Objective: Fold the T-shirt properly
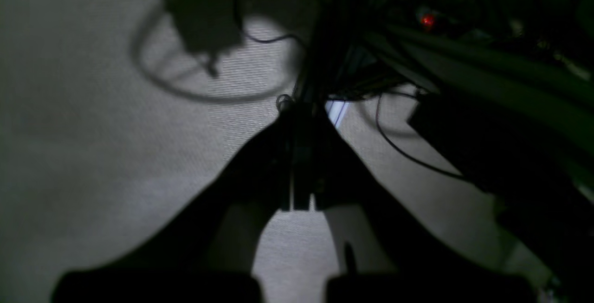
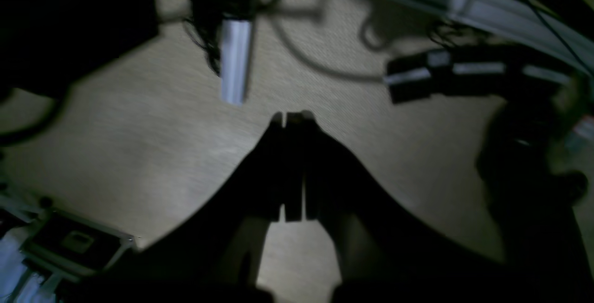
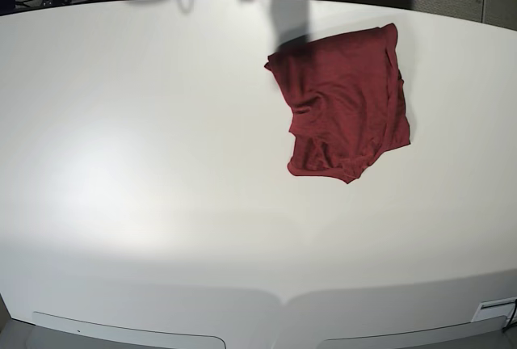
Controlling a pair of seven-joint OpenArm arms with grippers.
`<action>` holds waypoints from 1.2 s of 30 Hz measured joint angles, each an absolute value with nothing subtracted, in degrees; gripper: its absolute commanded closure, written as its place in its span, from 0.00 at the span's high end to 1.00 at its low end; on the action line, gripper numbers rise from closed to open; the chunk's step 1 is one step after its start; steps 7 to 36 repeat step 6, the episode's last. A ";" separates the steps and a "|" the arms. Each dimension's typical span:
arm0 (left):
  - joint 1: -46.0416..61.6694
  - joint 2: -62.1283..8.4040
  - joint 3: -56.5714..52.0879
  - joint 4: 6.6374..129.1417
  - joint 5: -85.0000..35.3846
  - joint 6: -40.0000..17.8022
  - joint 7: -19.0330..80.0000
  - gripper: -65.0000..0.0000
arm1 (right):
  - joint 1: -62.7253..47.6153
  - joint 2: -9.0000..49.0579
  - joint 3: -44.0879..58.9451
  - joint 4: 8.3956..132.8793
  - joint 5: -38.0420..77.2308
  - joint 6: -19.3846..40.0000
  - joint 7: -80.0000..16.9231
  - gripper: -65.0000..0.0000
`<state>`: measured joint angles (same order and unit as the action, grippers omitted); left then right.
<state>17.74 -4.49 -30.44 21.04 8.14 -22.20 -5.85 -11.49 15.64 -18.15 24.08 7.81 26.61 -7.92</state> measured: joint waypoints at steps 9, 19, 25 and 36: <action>17.45 -3.77 -30.44 20.75 8.80 -21.15 -5.65 0.00 | -11.79 15.70 -18.15 23.92 7.62 26.76 -7.73 0.00; 17.45 -3.77 -30.44 20.75 8.80 -21.15 -5.65 0.00 | -11.79 15.70 -18.15 23.92 7.62 26.76 -7.73 0.00; 17.45 -3.77 -30.44 20.75 8.80 -21.15 -5.65 0.00 | -11.79 15.70 -18.15 23.92 7.62 26.76 -7.73 0.00; 17.45 -3.77 -30.44 20.75 8.80 -21.15 -5.65 0.00 | -11.79 15.70 -18.15 23.92 7.62 26.76 -7.73 0.00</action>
